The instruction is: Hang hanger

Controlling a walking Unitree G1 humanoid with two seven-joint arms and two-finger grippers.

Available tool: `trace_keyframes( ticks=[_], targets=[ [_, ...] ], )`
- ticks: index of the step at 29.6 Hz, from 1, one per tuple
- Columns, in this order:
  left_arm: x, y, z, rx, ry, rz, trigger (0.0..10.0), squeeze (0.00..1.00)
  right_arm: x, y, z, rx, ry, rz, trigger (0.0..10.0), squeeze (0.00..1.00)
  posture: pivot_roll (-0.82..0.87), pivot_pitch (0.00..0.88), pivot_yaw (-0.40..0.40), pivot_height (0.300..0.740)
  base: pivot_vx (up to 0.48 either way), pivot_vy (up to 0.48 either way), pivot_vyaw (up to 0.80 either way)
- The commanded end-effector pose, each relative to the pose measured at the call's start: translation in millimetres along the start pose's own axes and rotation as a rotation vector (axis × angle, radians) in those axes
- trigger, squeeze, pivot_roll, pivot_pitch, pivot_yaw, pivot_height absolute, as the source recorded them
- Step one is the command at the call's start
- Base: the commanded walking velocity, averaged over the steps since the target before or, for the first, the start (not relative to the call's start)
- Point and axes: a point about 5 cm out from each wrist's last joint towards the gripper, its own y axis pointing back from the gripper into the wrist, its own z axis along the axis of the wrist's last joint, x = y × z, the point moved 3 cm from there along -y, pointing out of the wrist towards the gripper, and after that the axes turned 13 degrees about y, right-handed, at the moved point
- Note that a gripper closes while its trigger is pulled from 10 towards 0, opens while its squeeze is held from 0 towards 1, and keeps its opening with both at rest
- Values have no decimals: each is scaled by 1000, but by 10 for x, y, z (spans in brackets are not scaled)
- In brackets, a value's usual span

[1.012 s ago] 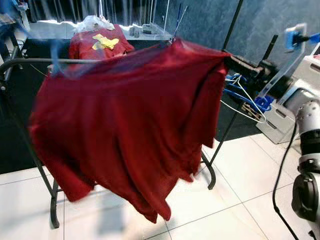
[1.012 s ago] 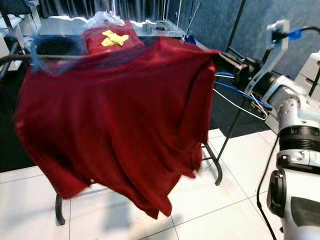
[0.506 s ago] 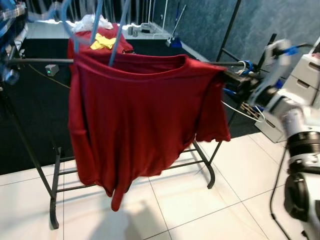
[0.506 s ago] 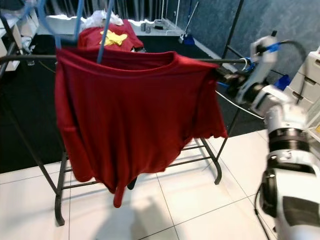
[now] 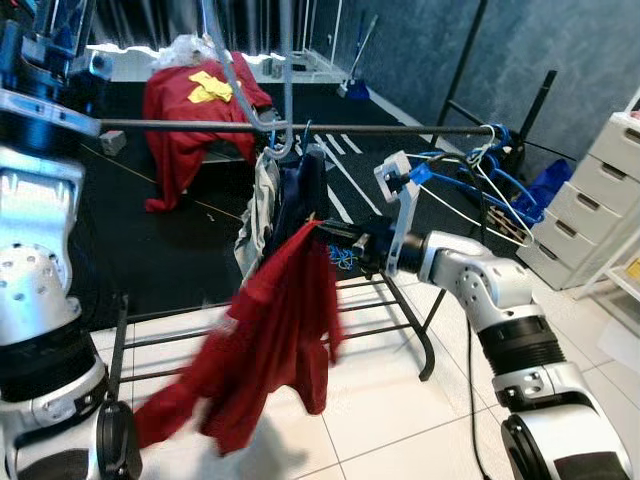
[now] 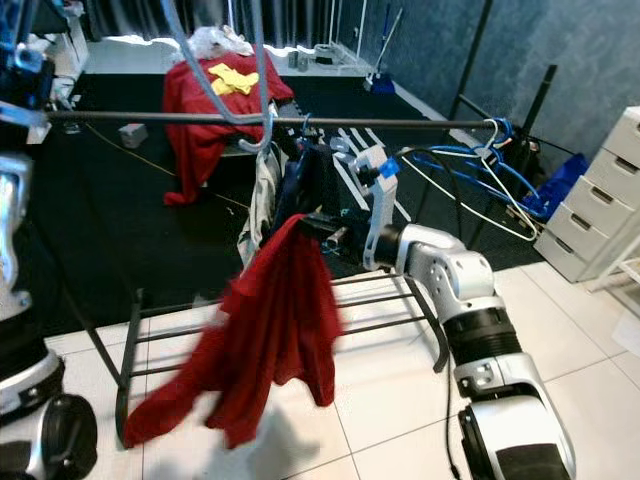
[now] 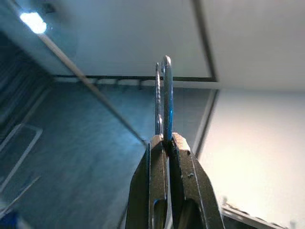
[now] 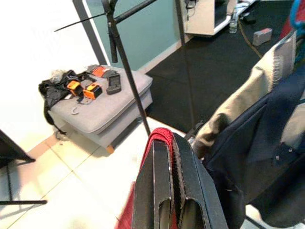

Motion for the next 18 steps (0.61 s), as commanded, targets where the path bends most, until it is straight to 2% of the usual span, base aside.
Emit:
trace_keyframes(
  ticks=[1,2,3,4,5,6,7,9,10,11,13,14,15,16,17,18],
  targets=[
    [8,45,-39,56,-99,4,275,0,-101,74,41,2,31,-58,353,0,-47,0,-101,740,0,0,0],
    [8,45,-39,56,-99,4,275,0,-101,74,41,2,31,-58,353,0,-47,0,-101,740,0,0,0],
    [103,114,-22,120,-217,44,1882,0,-228,150,-43,33,26,-130,10000,0,-43,0,-103,740,0,0,0],
    [103,114,-22,120,-217,44,1882,0,-228,150,-43,33,26,-130,10000,0,-43,0,-103,740,0,0,0],
    [279,243,14,212,-394,118,4510,0,-399,277,-160,68,2,-243,10000,0,-37,0,-102,740,0,0,0],
    [279,243,14,212,-394,118,4510,0,-399,277,-160,68,2,-243,10000,0,-37,0,-102,740,0,0,0],
    [479,478,74,323,-575,207,10000,0,-525,436,-338,113,-20,-341,10000,0,-35,1,-103,740,0,0,0],
    [479,478,74,323,-575,207,10000,0,-525,436,-338,113,-20,-341,10000,0,-35,1,-103,740,0,0,0],
    [612,771,122,448,-709,263,10000,0,-568,567,-527,159,-33,-399,10000,0,-34,2,-102,740,0,0,800],
    [654,1076,127,575,-781,280,10000,0,-552,677,-706,203,-48,-433,10000,0,-26,9,-104,740,0,0,800],
    [654,1076,127,575,-781,280,10000,0,-552,677,-706,203,-48,-433,10000,0,-26,9,-104,740,0,0,800],
    [606,1365,129,682,-770,263,10000,0,-506,753,-862,239,-58,-444,10000,0,-24,13,-107,740,0,0,800],
    [606,1365,129,682,-770,263,10000,0,-506,753,-862,239,-58,-444,10000,0,-24,13,-107,740,0,0,800],
    [512,1586,141,761,-728,235,10000,0,-463,804,-982,266,-71,-446,10000,0,-20,14,-110,740,0,0,800],
    [512,1586,141,761,-728,235,10000,0,-463,804,-982,266,-71,-446,10000,0,-20,14,-110,740,0,0,800],
    [411,1755,149,830,-670,205,10000,0,-437,845,-1081,294,-77,-449,10000,0,-10,12,-115,740,0,0,800]
  ],
)
